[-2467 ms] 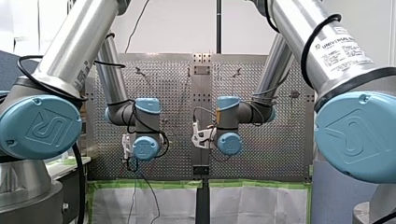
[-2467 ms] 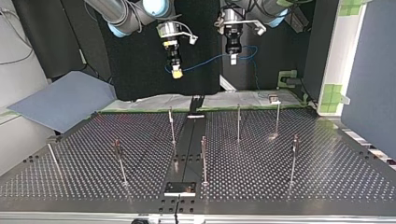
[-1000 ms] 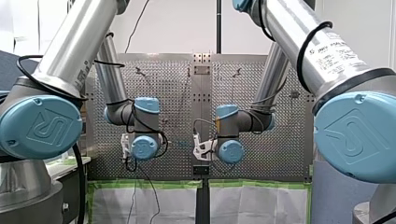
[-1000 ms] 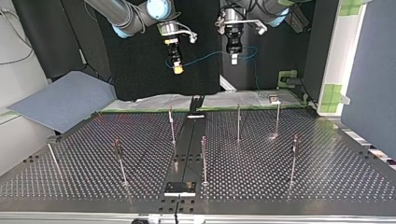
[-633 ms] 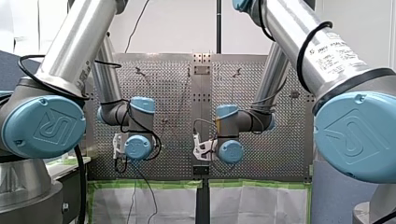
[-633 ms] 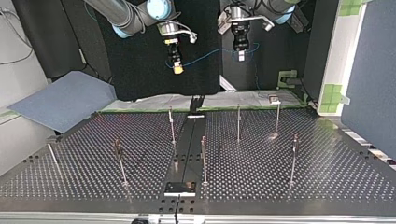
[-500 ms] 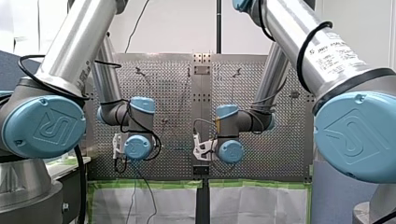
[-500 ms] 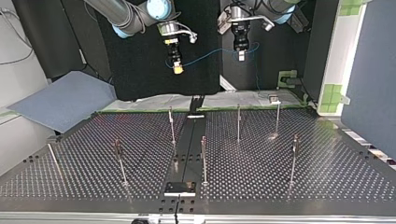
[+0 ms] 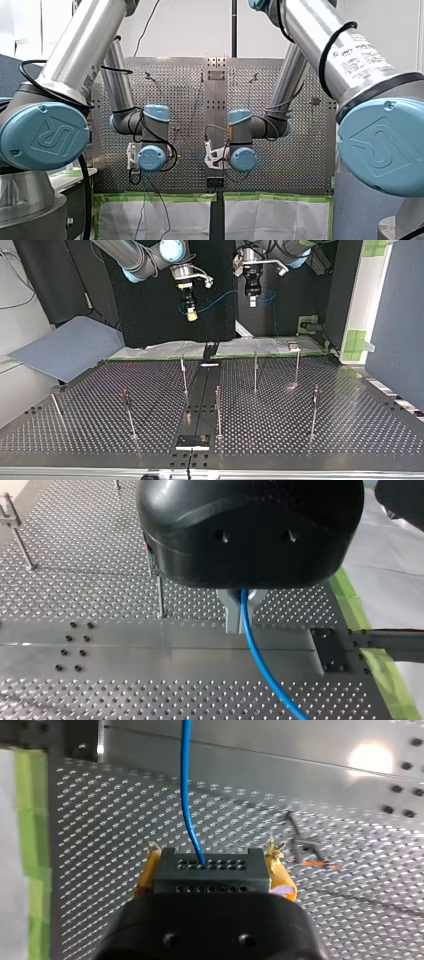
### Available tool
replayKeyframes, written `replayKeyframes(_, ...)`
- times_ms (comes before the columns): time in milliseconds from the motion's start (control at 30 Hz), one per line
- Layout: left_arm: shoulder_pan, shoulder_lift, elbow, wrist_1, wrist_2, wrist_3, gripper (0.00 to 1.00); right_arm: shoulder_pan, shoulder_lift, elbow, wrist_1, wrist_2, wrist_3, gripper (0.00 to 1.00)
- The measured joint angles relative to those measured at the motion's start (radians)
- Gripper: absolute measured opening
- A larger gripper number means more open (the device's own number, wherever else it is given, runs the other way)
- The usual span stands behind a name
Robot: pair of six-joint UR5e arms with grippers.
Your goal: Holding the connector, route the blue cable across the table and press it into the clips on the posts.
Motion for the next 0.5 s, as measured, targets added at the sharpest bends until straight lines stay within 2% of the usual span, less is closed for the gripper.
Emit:
replayKeyframes(100,0.009,0.022,0.008,-0.025,-0.023,-0.013,0.0,0.007,-0.022,-0.023,0.024,-0.005,0.003,0.0)
replayKeyframes(167,0.017,0.037,0.012,-0.04,-0.038,-0.015,0.0,0.011,-0.038,-0.04,0.04,-0.016,0.012,0.0)
replayKeyframes(367,0.058,0.086,0.032,-0.09,-0.087,-0.015,0.0,0.016,-0.087,-0.089,0.089,-0.062,0.054,0.0)
replayKeyframes(500,0.092,0.122,0.043,-0.126,-0.123,-0.021,0.0,0.021,-0.12,-0.123,0.123,-0.095,0.068,0.0)
